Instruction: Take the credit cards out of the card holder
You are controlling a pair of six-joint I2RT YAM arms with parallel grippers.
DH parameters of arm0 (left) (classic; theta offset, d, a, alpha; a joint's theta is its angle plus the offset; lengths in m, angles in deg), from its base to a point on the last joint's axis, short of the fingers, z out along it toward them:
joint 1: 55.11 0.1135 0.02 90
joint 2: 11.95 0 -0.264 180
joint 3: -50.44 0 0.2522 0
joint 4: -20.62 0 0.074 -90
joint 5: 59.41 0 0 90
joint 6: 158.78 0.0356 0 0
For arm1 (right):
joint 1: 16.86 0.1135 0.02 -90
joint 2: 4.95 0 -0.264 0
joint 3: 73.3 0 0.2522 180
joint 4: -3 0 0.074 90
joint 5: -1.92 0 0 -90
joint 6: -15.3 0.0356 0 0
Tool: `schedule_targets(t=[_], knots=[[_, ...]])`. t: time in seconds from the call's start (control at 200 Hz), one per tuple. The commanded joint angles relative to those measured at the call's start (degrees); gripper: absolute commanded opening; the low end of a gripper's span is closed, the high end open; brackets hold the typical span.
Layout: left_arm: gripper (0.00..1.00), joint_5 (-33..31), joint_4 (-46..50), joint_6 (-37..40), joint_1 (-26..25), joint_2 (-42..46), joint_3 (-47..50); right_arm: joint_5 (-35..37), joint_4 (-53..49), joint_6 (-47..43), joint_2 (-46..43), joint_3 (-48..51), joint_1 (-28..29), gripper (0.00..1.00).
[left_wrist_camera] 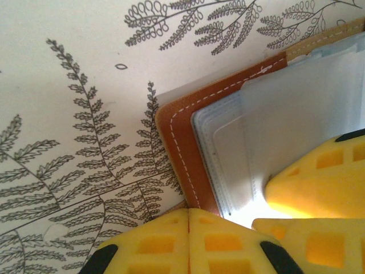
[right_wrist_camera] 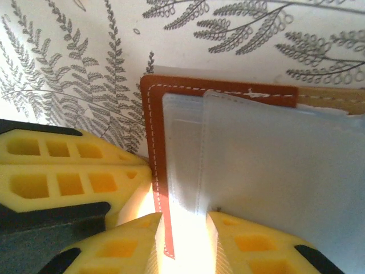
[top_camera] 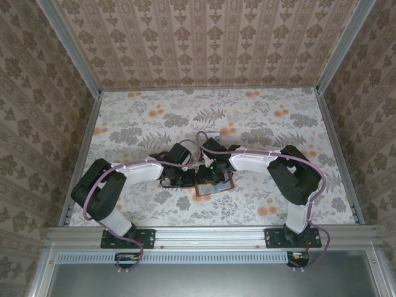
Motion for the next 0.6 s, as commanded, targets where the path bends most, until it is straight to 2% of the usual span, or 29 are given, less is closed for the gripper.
schedule_targets(t=[0.0, 0.44, 0.595], knots=[[0.09, 0.0, 2.5, 0.3, 0.6, 0.8, 1.2, 8.6, -9.2, -2.6, 0.5, -1.9, 0.7, 0.31], [0.09, 0.3, 3.9, 1.3, 1.0, 0.4, -0.1, 25.6, -24.3, -6.0, 0.1, -9.4, 4.4, 0.46], [0.09, 0.4, 4.8, 2.0, 1.1, 0.4, -0.8, 29.2, -26.9, -6.3, -0.5, -9.9, 4.6, 0.49]])
